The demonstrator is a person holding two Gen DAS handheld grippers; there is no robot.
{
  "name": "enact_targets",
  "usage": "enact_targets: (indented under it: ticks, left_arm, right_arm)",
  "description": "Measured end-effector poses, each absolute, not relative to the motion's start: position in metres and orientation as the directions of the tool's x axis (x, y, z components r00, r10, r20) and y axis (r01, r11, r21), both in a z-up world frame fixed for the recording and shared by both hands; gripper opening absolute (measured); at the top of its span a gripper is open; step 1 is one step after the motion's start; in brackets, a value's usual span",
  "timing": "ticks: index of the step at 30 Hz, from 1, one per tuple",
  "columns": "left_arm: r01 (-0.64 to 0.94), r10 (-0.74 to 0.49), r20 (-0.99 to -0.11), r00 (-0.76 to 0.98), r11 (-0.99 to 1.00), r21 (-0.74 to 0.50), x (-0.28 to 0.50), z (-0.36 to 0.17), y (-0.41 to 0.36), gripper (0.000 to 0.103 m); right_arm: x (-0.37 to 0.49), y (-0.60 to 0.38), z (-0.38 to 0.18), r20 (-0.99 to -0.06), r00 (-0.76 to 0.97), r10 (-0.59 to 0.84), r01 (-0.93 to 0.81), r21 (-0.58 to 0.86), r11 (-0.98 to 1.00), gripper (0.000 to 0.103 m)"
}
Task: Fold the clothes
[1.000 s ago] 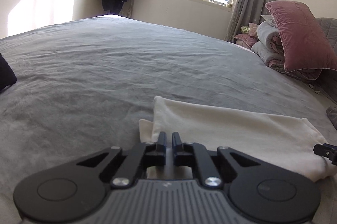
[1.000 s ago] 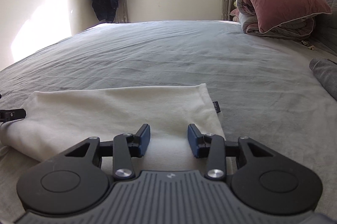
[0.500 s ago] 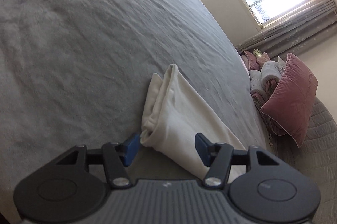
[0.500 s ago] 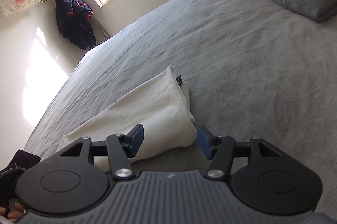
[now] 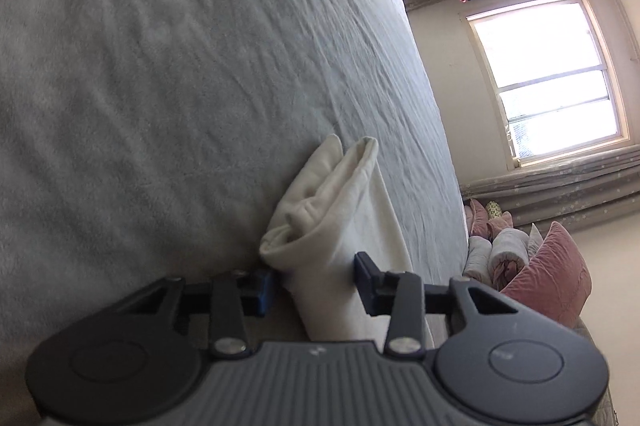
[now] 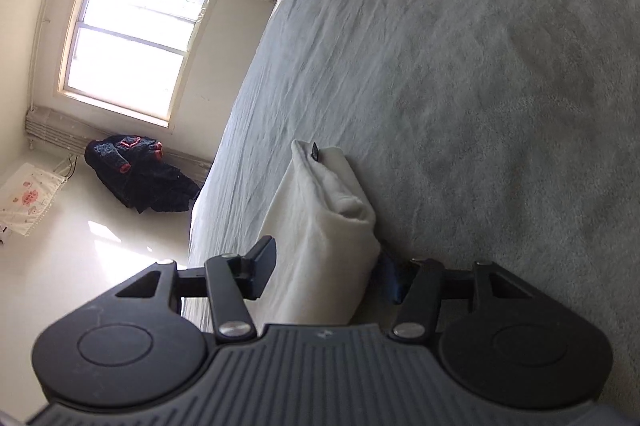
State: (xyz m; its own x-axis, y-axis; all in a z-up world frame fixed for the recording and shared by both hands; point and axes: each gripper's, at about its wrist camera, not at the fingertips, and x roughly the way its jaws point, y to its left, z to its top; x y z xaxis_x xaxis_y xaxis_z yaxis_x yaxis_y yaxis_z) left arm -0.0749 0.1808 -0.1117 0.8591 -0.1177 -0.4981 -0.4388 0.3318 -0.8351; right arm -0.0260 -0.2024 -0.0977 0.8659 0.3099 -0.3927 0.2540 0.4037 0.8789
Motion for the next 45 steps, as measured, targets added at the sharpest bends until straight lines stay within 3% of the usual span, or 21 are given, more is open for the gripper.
enact_targets:
  ticks: [2,5,16,28,31,34,36,38,42,45]
  left_arm:
    - [-0.45,-0.087,-0.502,0.86,0.336,-0.828,-0.071,-0.111,0.177,0.032]
    - [-0.462,-0.074,-0.52,0.851,0.364,-0.809,-0.067,-0.106,0.176,0.025]
    - [-0.482,-0.15,-0.551,0.821,0.334,-0.81,-0.105,-0.082,0.203,0.022]
    - [-0.488,-0.169,-0.556,0.814,0.32,-0.812,-0.149,-0.094,0.205,0.023]
    - [-0.471,-0.154,-0.536,0.83,0.32,-0.822,-0.15,-0.108,0.205,0.027]
    - [-0.437,-0.131,-0.507,0.852,0.357,-0.826,-0.151,-0.106,0.2,0.031]
    - [-0.427,-0.121,-0.499,0.858,0.37,-0.825,-0.149,-0.103,0.198,0.039]
    - [-0.419,-0.111,-0.487,0.866,0.37,-0.829,-0.148,-0.101,0.198,0.046]
    - [-0.42,-0.063,-0.48,0.875,0.395,-0.817,-0.147,-0.096,0.191,0.057]
    - [-0.431,-0.003,-0.482,0.876,0.442,-0.786,-0.149,-0.094,0.182,0.054]
  right_arm:
    - [-0.025,-0.203,-0.101,-0.407,0.871,0.276,0.283,0.873,0.396,0.029]
    - [-0.031,-0.197,-0.097,-0.411,0.881,0.235,0.289,0.86,0.421,0.024]
    - [-0.11,-0.176,-0.069,-0.469,0.871,0.146,0.352,0.804,0.479,0.023]
    - [-0.153,-0.173,-0.064,-0.509,0.85,0.138,0.374,0.766,0.523,0.023]
    - [-0.144,-0.169,-0.079,-0.575,0.805,0.142,0.387,0.692,0.61,0.028]
    - [-0.14,-0.169,-0.08,-0.578,0.803,0.146,0.343,0.647,0.681,0.03]
    - [-0.142,-0.167,-0.071,-0.569,0.815,0.108,0.327,0.606,0.725,0.045]
    - [-0.143,-0.163,-0.063,-0.55,0.834,0.054,0.321,0.561,0.763,0.05]
    - [-0.146,-0.151,-0.052,-0.495,0.869,-0.017,0.287,0.475,0.832,0.051]
    - [-0.139,-0.132,-0.051,-0.454,0.891,0.007,0.205,0.417,0.885,0.051]
